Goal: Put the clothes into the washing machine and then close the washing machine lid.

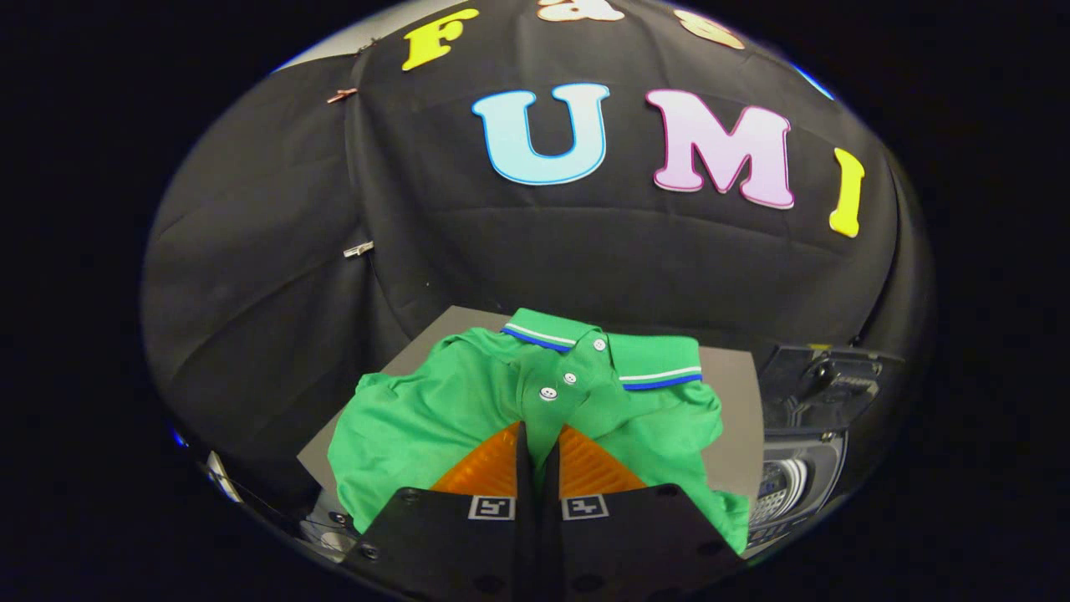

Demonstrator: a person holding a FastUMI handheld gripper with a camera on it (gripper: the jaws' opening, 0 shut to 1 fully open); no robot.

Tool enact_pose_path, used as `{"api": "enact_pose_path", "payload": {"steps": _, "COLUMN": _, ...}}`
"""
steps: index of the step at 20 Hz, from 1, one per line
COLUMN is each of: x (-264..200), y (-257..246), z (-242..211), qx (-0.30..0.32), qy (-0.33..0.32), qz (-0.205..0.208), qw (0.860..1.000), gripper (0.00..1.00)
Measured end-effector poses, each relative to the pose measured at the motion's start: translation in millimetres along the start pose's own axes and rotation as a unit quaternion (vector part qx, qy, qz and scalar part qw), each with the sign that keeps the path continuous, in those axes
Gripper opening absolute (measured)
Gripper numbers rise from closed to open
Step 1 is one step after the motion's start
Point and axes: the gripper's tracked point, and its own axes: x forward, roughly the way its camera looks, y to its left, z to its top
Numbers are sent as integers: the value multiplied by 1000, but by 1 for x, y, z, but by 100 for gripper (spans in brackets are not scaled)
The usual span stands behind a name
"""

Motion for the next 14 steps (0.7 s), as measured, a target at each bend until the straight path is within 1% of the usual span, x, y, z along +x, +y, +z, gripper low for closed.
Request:
{"api": "enact_pose_path", "payload": {"steps": 2, "x": -9, "y": 1, "z": 6, "qx": -16, "qy": -8, "qz": 14, "qw": 1000, "gripper": 6}}
{"api": "enact_pose_path", "payload": {"steps": 5, "x": -24, "y": -11, "z": 23, "qx": -19, "qy": -20, "qz": 39, "qw": 999, "gripper": 6}}
{"api": "enact_pose_path", "payload": {"steps": 7, "x": -38, "y": -34, "z": 25, "qx": -16, "qy": -29, "qz": 50, "qw": 998, "gripper": 6}}
{"api": "enact_pose_path", "payload": {"steps": 10, "x": -59, "y": -72, "z": 29, "qx": 6, "qy": -36, "qz": 64, "qw": 997, "gripper": 6}}
{"api": "enact_pose_path", "payload": {"steps": 14, "x": -77, "y": -132, "z": 21, "qx": 18, "qy": -38, "qz": 62, "qw": 997, "gripper": 6}}
